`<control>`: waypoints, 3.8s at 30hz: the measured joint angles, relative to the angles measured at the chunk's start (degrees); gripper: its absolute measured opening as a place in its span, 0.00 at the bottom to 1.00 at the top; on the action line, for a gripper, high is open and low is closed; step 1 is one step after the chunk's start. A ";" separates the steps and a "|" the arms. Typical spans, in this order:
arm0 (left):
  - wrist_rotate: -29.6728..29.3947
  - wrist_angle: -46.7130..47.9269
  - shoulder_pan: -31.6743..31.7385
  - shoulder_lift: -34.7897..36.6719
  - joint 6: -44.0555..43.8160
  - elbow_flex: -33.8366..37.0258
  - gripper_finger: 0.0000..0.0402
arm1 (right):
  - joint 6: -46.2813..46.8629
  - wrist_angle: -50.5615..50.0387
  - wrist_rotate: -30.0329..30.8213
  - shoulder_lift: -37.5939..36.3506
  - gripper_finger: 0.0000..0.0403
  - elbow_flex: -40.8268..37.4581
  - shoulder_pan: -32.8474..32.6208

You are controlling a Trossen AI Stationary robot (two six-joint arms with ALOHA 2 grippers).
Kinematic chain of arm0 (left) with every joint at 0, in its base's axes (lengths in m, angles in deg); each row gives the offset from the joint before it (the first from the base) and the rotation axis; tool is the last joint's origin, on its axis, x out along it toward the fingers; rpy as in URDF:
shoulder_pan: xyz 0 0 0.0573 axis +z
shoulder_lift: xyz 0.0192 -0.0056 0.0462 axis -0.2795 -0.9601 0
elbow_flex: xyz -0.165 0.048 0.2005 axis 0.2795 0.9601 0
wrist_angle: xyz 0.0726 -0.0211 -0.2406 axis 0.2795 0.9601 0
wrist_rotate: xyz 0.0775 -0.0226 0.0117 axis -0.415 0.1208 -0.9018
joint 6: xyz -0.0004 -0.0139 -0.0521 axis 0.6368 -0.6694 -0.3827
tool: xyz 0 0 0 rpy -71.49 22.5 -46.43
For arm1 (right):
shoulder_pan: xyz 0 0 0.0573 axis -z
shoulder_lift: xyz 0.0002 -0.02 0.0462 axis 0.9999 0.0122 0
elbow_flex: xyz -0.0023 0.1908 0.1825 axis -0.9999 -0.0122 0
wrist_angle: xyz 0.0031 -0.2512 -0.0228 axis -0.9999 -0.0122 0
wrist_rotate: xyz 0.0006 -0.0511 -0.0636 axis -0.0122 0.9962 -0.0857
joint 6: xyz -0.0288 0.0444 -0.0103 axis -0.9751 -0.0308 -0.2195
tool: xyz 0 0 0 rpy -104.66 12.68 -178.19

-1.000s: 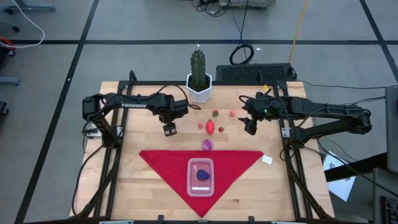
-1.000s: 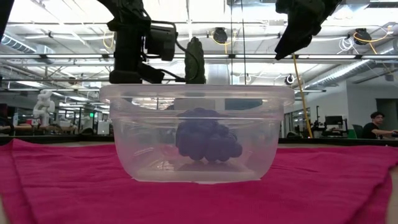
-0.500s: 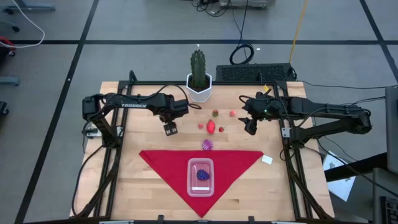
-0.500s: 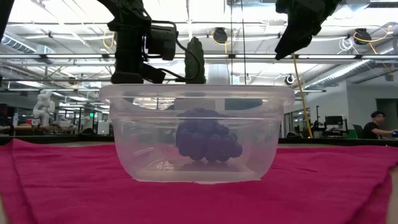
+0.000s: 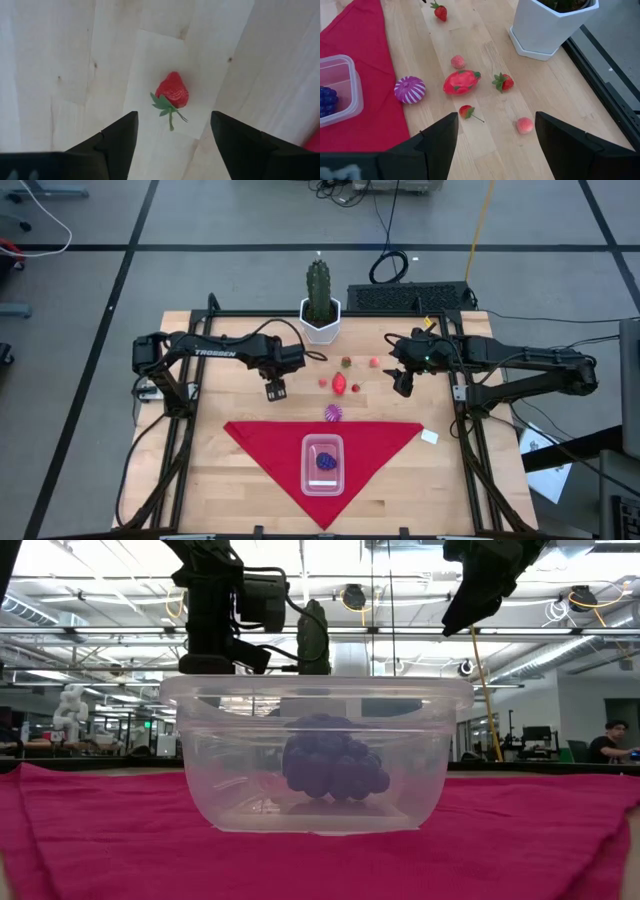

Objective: Pick and placing Produce into tupperware
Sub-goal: Put the left strawberry into the transparent bin

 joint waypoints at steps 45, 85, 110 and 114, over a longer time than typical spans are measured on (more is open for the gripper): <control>-0.57 -13.67 3.20 -0.07 8.74 10.47 0.88 | 1.50 1.16 -0.07 0.00 0.63 0.00 0.00; 10.05 -16.32 6.89 0.02 11.95 10.51 0.88 | -0.44 1.11 -0.02 0.00 0.63 0.00 0.02; 9.99 -17.49 7.17 -3.52 11.05 10.60 0.88 | 0.43 0.87 -1.51 0.02 0.63 0.01 0.01; 9.63 -17.42 7.17 -3.52 10.98 10.60 0.88 | 0.43 0.87 -1.52 0.02 0.63 0.01 0.02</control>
